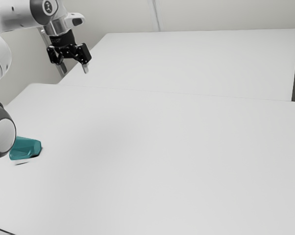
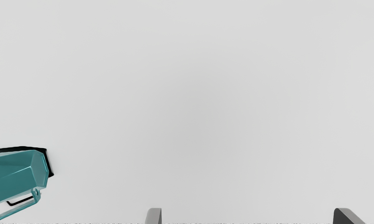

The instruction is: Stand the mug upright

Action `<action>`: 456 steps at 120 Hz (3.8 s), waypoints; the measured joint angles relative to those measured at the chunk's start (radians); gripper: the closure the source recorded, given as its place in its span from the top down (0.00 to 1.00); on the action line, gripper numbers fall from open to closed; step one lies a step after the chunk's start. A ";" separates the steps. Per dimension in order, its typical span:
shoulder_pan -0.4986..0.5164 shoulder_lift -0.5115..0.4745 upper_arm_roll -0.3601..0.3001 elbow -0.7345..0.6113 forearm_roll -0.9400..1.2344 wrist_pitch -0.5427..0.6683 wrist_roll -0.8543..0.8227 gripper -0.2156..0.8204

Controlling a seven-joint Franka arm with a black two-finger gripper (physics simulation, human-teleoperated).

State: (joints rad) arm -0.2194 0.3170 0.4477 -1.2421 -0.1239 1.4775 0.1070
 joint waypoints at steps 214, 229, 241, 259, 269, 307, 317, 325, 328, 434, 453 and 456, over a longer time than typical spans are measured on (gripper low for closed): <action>0.881 0.355 -0.038 -0.050 -0.440 0.130 0.844 0.79; 0.902 0.380 -0.065 -0.032 -0.438 0.130 0.880 0.79; 0.913 0.385 -0.078 -0.032 -0.458 0.127 0.905 0.79; 0.935 0.395 -0.081 -0.043 -0.511 0.112 0.940 0.79; 0.943 0.398 -0.081 -0.048 -0.537 0.101 0.957 0.79; 0.964 0.414 -0.084 -0.071 -0.657 0.050 1.021 0.79; 0.966 0.415 -0.084 -0.082 -0.683 0.037 1.035 0.79; 0.968 0.412 -0.084 -0.094 -0.703 0.025 1.047 0.79; 0.971 0.410 -0.084 -0.099 -0.708 0.021 1.051 0.79; 1.064 0.416 -0.174 -0.136 -0.796 -0.034 1.171 0.79; 1.067 0.413 -0.181 -0.156 -0.824 -0.037 1.193 0.76; 1.068 0.413 -0.183 -0.158 -0.827 -0.037 1.196 0.75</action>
State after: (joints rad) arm 0.8481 0.7302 0.2651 -1.4000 -0.9513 1.4401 1.3035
